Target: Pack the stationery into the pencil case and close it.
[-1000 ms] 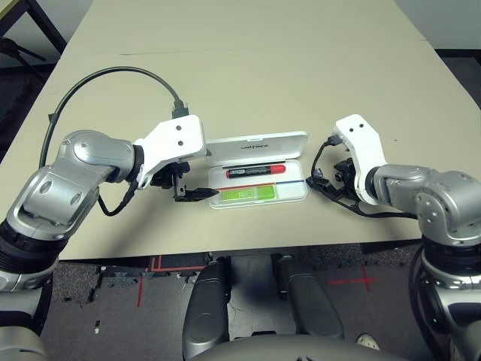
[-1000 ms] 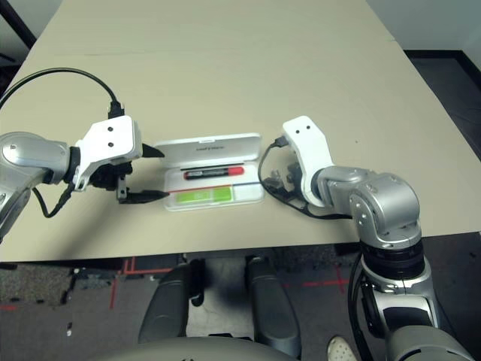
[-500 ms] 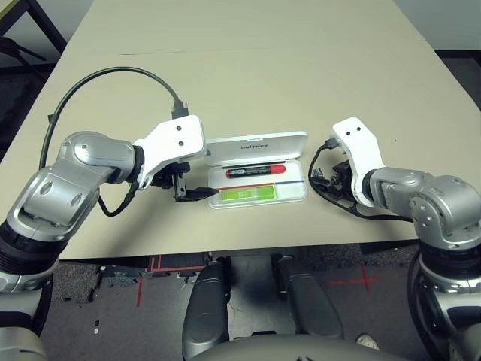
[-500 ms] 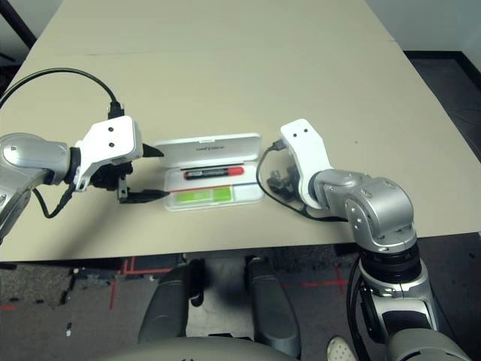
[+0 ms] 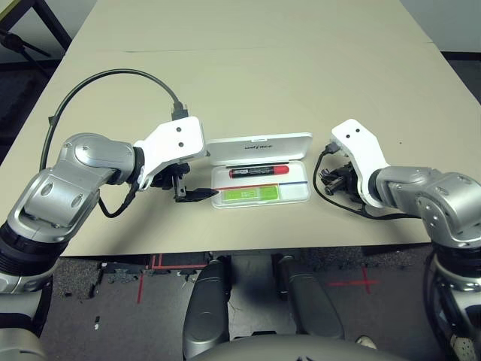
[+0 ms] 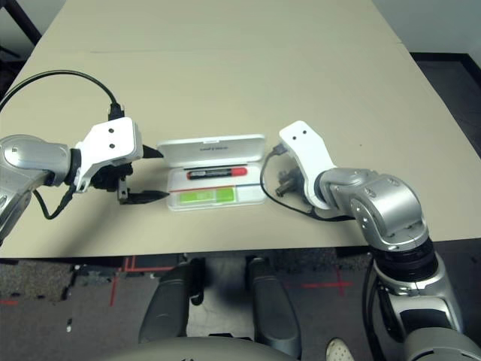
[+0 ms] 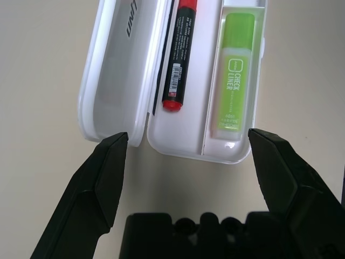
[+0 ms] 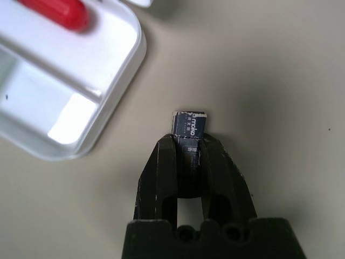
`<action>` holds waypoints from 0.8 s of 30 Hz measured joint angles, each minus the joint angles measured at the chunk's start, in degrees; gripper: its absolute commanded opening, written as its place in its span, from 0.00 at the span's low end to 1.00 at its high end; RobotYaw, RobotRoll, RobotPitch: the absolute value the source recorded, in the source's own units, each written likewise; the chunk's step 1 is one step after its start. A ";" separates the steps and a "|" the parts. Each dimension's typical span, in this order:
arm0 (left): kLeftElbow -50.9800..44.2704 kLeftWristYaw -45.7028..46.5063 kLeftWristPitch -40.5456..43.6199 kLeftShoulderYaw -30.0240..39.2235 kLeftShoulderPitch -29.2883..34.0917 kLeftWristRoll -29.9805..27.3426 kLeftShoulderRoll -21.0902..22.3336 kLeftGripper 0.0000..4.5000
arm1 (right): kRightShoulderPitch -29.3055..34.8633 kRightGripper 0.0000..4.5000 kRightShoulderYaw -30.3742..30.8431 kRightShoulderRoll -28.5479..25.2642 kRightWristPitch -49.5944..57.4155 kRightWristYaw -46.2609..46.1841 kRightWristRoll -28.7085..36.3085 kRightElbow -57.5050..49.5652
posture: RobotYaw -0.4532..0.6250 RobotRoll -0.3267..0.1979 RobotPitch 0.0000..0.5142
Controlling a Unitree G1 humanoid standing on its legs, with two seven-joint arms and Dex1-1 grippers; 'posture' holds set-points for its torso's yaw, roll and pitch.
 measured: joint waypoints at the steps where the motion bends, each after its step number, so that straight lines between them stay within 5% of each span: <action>1: 0.05 0.00 0.00 0.00 0.00 0.01 0.01 1.00 | -0.01 0.07 1.17 -3.03 -3.28 3.36 -0.12 0.77 | 0.43 0.62 0.46; 8: 0.03 -0.05 -0.03 -0.01 -0.02 0.02 0.03 1.00 | -0.96 0.07 4.06 -13.39 -32.21 26.42 -4.16 11.87 | 0.44 0.62 0.43; 15: 0.00 -0.11 -0.04 -0.01 -0.01 0.03 0.62 1.00 | -4.24 0.07 4.20 -12.31 -55.11 42.03 -8.30 21.48 | 0.46 0.62 0.40; 24: -1.18 -0.12 0.47 0.34 0.68 -0.16 1.97 1.00 | -10.55 0.07 6.63 -6.94 -59.22 51.48 -12.14 25.42 | 0.48 0.62 0.40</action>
